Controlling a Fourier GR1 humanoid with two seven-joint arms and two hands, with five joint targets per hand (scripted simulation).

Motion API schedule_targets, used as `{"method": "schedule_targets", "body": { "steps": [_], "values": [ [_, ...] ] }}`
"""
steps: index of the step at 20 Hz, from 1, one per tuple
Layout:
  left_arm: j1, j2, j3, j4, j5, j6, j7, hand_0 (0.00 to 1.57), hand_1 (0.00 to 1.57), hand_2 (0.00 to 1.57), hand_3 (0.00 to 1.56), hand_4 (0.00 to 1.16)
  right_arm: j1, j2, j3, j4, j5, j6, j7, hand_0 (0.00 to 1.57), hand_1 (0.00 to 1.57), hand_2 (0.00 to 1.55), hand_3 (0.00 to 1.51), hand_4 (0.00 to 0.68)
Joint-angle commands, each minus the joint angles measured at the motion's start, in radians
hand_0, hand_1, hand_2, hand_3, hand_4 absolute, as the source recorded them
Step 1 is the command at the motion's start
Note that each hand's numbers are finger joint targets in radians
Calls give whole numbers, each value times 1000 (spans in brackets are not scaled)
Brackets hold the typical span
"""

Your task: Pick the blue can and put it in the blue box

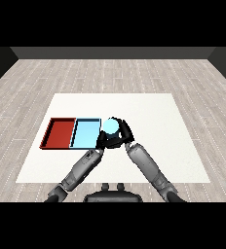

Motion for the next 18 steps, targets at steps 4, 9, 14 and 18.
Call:
{"method": "schedule_targets", "body": {
  "steps": [4,9,14,18],
  "values": [
    [43,-5,-6,-14,-23,71,-42,1571,1571,1567,1485,1144,2,8,4,-7,-64,-17,-17,1491,1491,1447,1370,554],
    [11,-5,27,18,-13,64,-60,1571,1571,1571,1488,1128,4,8,-29,14,-51,28,-6,866,866,865,597,0],
    [-3,-5,-6,-7,-13,93,-25,1571,1571,1571,1488,1128,46,8,-15,-10,-50,31,-21,0,0,0,0,0],
    [13,-5,62,42,-58,38,-81,1571,1571,1571,1490,1130,82,-1,-1,-66,-3,85,-2,0,0,0,0,0]
  ]
}}
